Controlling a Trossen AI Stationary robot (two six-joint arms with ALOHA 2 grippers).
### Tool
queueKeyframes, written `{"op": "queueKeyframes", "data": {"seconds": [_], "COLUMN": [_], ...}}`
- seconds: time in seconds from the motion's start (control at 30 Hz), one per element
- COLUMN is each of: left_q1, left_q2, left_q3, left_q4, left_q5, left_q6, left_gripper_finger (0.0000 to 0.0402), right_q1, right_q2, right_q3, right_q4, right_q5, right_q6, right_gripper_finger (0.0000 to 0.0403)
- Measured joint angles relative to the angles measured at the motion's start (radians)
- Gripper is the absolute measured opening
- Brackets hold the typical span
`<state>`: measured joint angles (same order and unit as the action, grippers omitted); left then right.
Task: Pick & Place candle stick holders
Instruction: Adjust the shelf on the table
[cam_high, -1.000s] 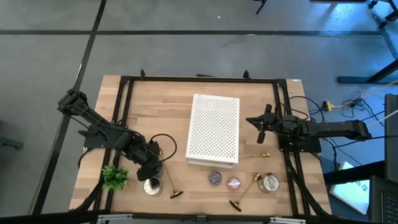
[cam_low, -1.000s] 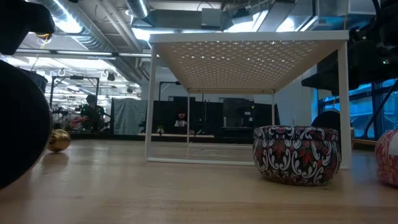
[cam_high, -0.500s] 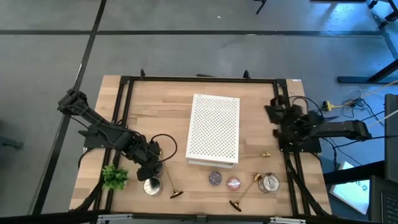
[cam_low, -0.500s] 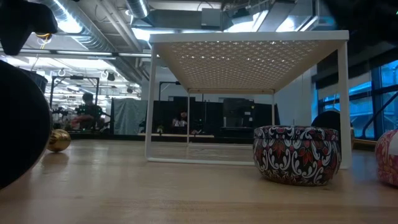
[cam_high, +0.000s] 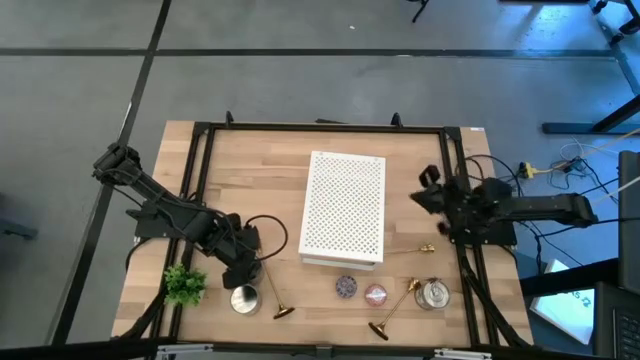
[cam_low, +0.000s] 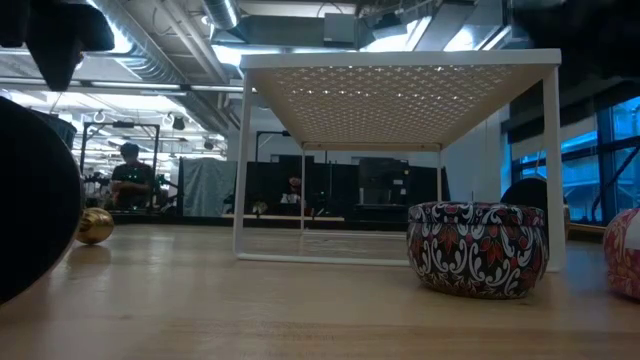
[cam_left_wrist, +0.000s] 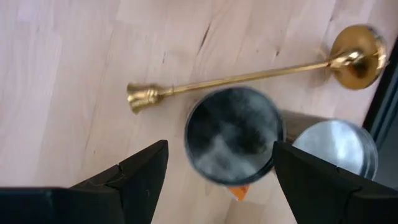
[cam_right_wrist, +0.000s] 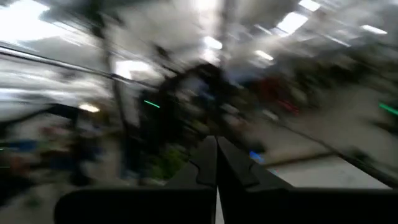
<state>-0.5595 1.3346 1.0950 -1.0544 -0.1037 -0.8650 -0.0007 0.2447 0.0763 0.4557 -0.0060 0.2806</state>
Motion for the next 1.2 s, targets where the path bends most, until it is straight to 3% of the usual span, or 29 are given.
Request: {"op": "queueKeyframes", "data": {"seconds": [0.1, 0.17, 0.27, 0.73, 1.2], "left_q1": [0.000, 0.000, 0.000, -0.001, -0.001], "left_q2": [0.000, 0.000, 0.000, 0.000, 0.000], "left_q3": [0.000, 0.000, 0.000, 0.000, 0.000], "left_q4": [0.016, 0.016, 0.016, 0.016, 0.015], "left_q5": [0.000, 0.000, 0.000, 0.000, -0.008], "left_q6": [0.006, 0.006, 0.012, 0.013, 0.023], "left_gripper_finger": [0.0286, 0.0286, 0.0286, 0.0286, 0.0286], "right_q1": [-0.001, -0.001, -0.001, -0.074, -0.137], "right_q2": [0.005, 0.027, 0.088, 0.481, 0.721], "right_q3": [0.107, 0.173, 0.221, 0.228, 0.228], "right_q4": [-0.344, -0.577, -0.802, -0.544, -0.257], "right_q5": [0.326, 0.526, 0.658, 0.564, 0.481], "right_q6": [0.029, 0.148, 0.333, 0.445, 0.384], "right_gripper_finger": [0.0000, 0.0000, 0.0000, 0.0000, 0.0000]}}
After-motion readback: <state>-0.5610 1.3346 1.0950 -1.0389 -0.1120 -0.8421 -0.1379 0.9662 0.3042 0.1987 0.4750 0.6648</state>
